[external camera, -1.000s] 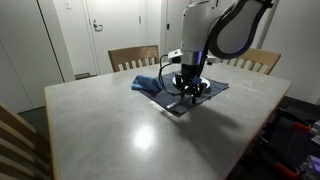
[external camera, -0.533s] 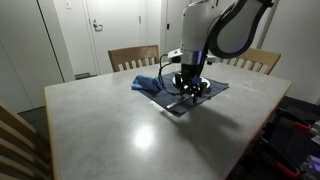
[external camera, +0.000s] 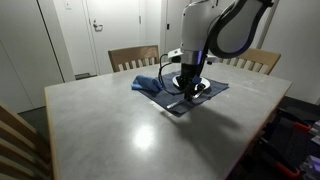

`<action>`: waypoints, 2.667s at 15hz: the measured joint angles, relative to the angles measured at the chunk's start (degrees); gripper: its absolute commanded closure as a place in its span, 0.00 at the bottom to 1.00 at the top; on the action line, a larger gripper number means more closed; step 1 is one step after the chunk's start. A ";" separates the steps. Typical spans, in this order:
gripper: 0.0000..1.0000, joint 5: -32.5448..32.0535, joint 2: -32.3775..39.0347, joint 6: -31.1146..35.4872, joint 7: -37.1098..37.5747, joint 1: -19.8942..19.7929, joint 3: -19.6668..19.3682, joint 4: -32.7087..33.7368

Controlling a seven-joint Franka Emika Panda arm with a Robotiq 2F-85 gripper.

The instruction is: Place the fork on the plate

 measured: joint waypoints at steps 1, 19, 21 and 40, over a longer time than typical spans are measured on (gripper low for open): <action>1.00 -0.09 -0.19 -0.06 0.02 0.00 -0.03 -0.07; 0.98 -1.95 -3.40 4.95 1.39 -5.01 -3.14 0.31; 0.98 -1.71 -2.70 7.00 0.32 -7.25 -3.20 1.16; 0.98 1.74 7.21 16.67 -6.62 -23.94 8.45 7.10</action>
